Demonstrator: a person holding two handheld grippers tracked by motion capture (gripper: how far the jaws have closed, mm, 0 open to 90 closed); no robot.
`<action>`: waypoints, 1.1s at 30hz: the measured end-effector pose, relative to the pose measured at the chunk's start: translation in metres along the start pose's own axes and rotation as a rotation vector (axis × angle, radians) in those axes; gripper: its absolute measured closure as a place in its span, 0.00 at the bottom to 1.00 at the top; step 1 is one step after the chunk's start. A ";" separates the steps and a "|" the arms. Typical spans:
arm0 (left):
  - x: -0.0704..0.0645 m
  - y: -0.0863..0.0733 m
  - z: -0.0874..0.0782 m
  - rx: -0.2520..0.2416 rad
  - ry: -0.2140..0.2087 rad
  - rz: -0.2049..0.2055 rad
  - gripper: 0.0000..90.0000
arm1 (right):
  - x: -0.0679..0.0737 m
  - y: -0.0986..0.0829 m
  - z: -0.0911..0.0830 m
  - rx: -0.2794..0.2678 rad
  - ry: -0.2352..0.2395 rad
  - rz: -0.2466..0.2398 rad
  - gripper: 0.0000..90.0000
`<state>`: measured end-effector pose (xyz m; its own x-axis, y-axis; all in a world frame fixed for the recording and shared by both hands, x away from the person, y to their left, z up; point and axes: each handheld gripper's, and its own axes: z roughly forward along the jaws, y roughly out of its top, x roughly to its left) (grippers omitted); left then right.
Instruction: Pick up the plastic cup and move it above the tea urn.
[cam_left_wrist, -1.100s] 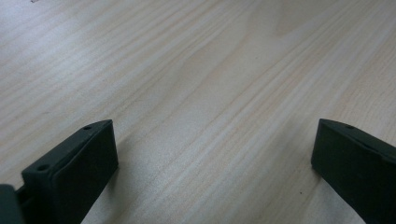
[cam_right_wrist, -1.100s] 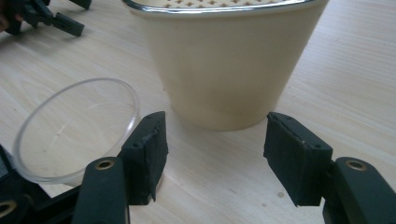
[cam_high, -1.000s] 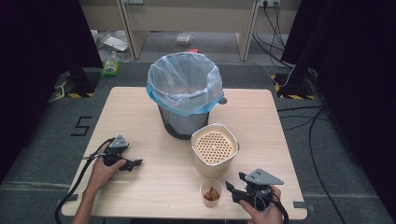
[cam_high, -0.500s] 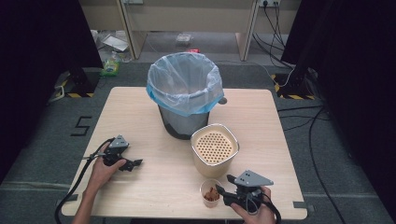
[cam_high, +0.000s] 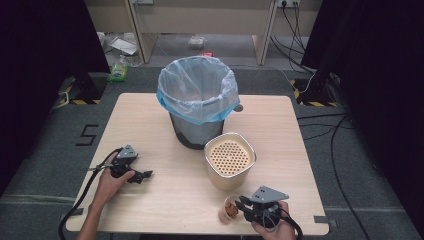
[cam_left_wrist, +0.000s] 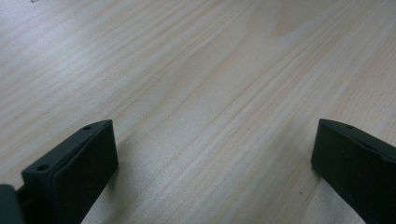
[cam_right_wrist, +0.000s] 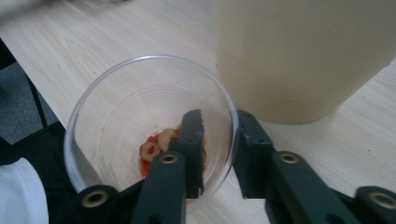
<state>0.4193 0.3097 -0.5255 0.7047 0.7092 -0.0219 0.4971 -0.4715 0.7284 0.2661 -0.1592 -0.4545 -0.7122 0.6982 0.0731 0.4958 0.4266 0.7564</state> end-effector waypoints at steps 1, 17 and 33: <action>0.000 0.000 0.000 0.000 0.000 0.000 0.00 | 0.000 0.000 0.000 0.000 0.000 0.000 0.88; 0.000 0.000 0.000 0.000 0.000 0.000 0.00 | -0.020 -0.003 -0.025 -0.036 -0.023 -0.048 0.96; 0.000 0.000 0.000 0.000 0.000 0.000 0.00 | -0.050 0.001 -0.051 -0.078 -0.172 -0.060 0.96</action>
<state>0.4193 0.3097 -0.5256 0.7047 0.7091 -0.0222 0.4972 -0.4712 0.7285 0.2767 -0.2231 -0.4246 -0.6401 0.7640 -0.0808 0.4107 0.4292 0.8044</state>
